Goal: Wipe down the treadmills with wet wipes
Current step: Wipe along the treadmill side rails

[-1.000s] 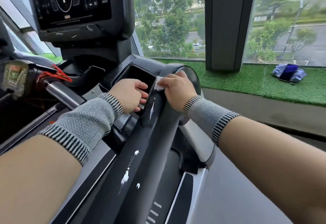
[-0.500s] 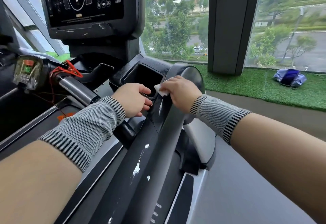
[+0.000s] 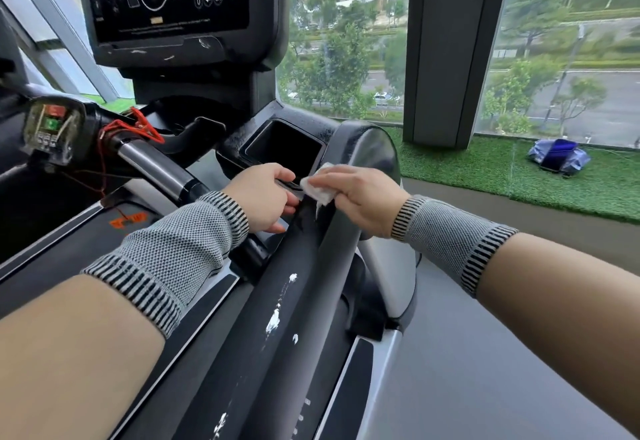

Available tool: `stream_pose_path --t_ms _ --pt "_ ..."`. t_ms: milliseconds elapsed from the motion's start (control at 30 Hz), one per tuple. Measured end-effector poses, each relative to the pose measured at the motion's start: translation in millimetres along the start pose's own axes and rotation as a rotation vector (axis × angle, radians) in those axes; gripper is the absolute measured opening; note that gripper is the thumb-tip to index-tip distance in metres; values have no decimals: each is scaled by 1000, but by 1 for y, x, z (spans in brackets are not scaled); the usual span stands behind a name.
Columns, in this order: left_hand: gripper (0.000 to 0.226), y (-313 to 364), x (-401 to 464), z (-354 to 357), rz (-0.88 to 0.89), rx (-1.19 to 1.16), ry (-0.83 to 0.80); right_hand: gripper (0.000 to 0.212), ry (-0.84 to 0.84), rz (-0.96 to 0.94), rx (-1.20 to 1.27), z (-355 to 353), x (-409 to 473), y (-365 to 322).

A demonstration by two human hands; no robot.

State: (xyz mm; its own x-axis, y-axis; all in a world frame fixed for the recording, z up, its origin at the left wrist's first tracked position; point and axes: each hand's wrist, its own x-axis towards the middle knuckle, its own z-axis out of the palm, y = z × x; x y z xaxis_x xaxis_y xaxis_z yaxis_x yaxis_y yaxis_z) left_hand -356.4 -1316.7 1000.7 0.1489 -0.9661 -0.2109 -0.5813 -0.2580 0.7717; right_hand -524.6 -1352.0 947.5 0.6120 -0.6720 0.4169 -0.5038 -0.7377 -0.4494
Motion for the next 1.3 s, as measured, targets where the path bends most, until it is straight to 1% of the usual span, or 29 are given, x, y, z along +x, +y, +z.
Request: stream_pose_path --t_ms 67,100,267,300,367,400,433,500,567,633,733,800,900,967,1033,1133,1200,1267,1300 --pt "43 -1 -1 1 3 2 1 57 28 92 -2 -3 5 5" --pt "42 -1 -1 1 6 4 0 54 30 98 -7 -2 5 5" --pt "43 -3 -1 -1 15 11 -9 54 -23 -94 4 6 -14 -12" --pt "44 -4 -1 -1 15 16 -7 55 -23 -82 -9 4 -13 -10" --pt "46 -4 -2 0 17 26 -4 61 5 28 -29 -1 -3 -5" --pt "48 -3 -2 0 18 29 -5 58 10 68 -41 -2 1 -3" --pt "48 -3 -2 0 18 33 -7 52 11 70 -44 0 4 -5" --pt "48 -3 -2 -1 20 35 -11 45 17 -17 -29 9 0 -17" --pt "47 -5 -3 -2 23 38 -13 49 39 -106 11 14 -15 -27" --pt "46 -7 -5 -2 38 46 -6 52 76 -128 32 11 -26 -24" --pt "48 -8 -6 -2 46 45 3 58 111 -3 36 3 -13 -13" --pt "48 -8 -6 -1 51 39 4 60 120 32 45 7 -6 -17" --pt "45 -9 -7 1 72 31 24 49 166 -95 47 22 -22 -31" --pt "43 -9 -9 1 83 23 25 45 203 -146 61 24 -36 -29" --pt "39 -8 -13 0 79 -14 10 44 234 -110 62 21 -33 -22" --pt "21 -5 -22 -2 29 -170 -32 44 290 -57 76 22 -28 -19" --pt "22 -3 -27 -5 11 -256 -55 43 280 -90 62 30 -38 -25" --pt "23 -1 -31 -7 -4 -306 -68 43 236 -150 49 35 -52 -25" --pt "23 -1 -32 -8 -16 -326 -72 43 214 -151 35 34 -52 -22"
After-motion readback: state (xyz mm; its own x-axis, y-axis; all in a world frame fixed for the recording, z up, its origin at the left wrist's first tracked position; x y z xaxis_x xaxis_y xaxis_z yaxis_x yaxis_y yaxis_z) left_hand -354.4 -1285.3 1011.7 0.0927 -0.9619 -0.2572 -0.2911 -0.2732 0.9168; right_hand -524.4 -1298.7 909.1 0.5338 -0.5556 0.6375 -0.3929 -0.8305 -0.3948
